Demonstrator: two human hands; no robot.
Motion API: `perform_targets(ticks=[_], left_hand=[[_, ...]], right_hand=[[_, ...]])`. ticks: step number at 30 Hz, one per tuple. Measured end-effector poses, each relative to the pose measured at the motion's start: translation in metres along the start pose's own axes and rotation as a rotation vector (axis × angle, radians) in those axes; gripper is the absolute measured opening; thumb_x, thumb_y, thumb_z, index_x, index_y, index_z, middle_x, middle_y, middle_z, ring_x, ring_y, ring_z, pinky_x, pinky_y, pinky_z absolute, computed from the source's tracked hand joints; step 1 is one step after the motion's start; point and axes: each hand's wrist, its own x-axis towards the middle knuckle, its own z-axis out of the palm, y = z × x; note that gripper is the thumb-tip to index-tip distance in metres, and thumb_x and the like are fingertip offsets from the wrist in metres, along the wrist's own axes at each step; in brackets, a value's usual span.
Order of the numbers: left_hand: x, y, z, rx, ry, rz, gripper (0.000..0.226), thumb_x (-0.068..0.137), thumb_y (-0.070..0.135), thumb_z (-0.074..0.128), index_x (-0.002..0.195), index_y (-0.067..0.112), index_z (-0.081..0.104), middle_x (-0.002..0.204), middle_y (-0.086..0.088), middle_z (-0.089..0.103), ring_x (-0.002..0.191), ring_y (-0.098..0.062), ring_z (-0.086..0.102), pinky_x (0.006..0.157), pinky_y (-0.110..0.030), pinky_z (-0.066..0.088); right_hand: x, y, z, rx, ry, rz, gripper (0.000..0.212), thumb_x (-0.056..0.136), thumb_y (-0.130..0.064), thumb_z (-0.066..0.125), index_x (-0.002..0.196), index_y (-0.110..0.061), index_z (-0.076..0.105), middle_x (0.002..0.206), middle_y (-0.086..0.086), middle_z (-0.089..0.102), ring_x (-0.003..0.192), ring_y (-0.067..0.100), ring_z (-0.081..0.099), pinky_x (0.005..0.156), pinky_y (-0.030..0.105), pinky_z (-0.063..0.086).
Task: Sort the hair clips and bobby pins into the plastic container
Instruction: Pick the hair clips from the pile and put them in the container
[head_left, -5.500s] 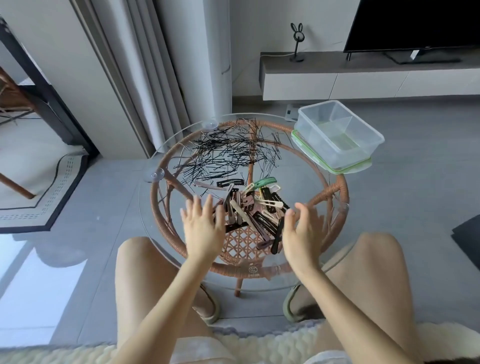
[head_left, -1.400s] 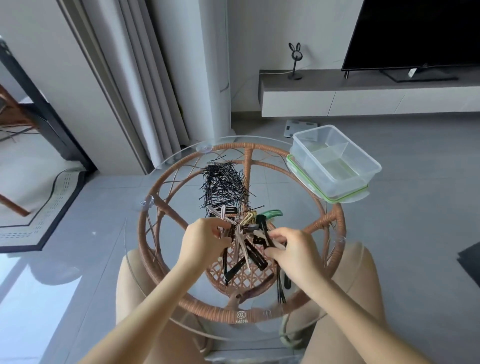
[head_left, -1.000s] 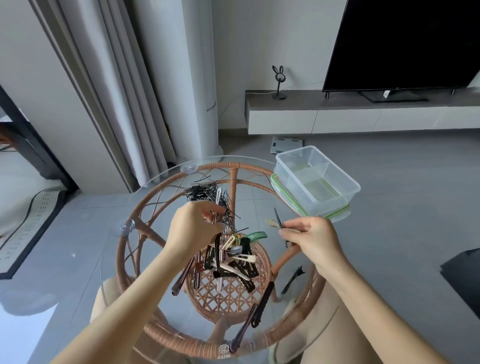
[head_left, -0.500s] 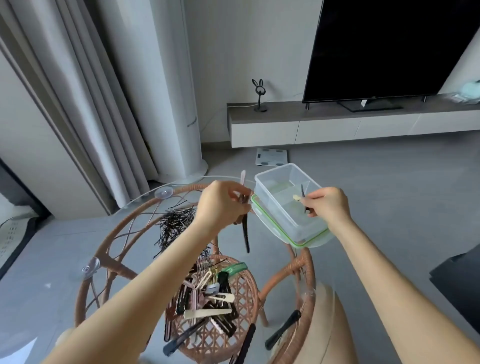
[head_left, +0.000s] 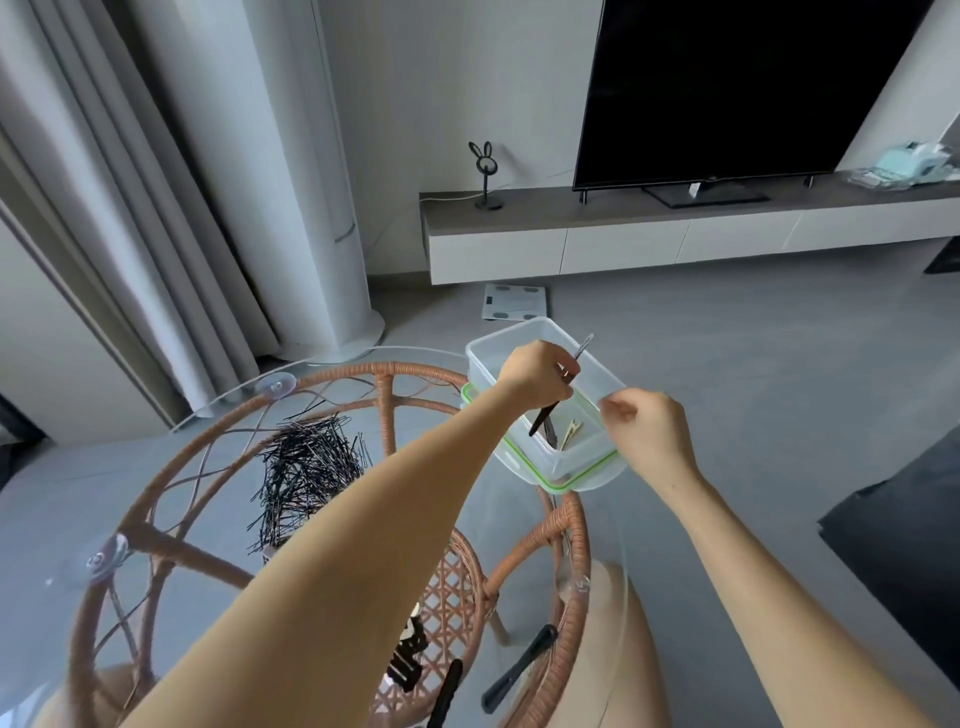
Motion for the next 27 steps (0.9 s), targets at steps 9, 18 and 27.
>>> perform_targets(ticks=[9, 18, 27], left_hand=[[-0.052, -0.012, -0.029, -0.072, 0.007, 0.025, 0.027, 0.089, 0.020, 0.057, 0.111, 0.011, 0.068, 0.121, -0.002, 0.066, 0.109, -0.019, 0.060, 0.085, -0.021, 0.041], [-0.215, -0.090, -0.048, 0.331, -0.057, -0.023, 0.020, 0.085, 0.033, 0.061, 0.102, 0.024, 0.069, 0.090, 0.007, 0.064, 0.072, -0.002, 0.055, 0.069, -0.010, 0.044], [-0.312, -0.139, 0.001, 0.446, -0.023, -0.194, 0.059, 0.083, 0.047, 0.058, 0.137, 0.038, 0.036, 0.124, 0.007, 0.050, 0.108, -0.009, 0.050, 0.097, -0.023, 0.047]], right_hand=[[-0.040, -0.025, -0.011, 0.022, -0.026, -0.142, 0.011, 0.083, -0.013, 0.062, 0.088, -0.010, 0.072, 0.086, 0.007, 0.073, 0.080, 0.024, 0.066, 0.071, 0.028, 0.048], [-0.145, -0.040, 0.009, -0.309, -0.979, -0.544, 0.055, 0.069, -0.041, 0.075, 0.119, -0.036, 0.054, 0.115, -0.012, 0.050, 0.108, 0.007, 0.044, 0.093, 0.029, 0.037], [-0.171, -0.047, 0.011, -0.253, -0.923, -0.489, 0.017, 0.084, -0.015, 0.063, 0.095, -0.026, 0.058, 0.080, -0.013, 0.048, 0.075, 0.007, 0.048, 0.065, 0.017, 0.037]])
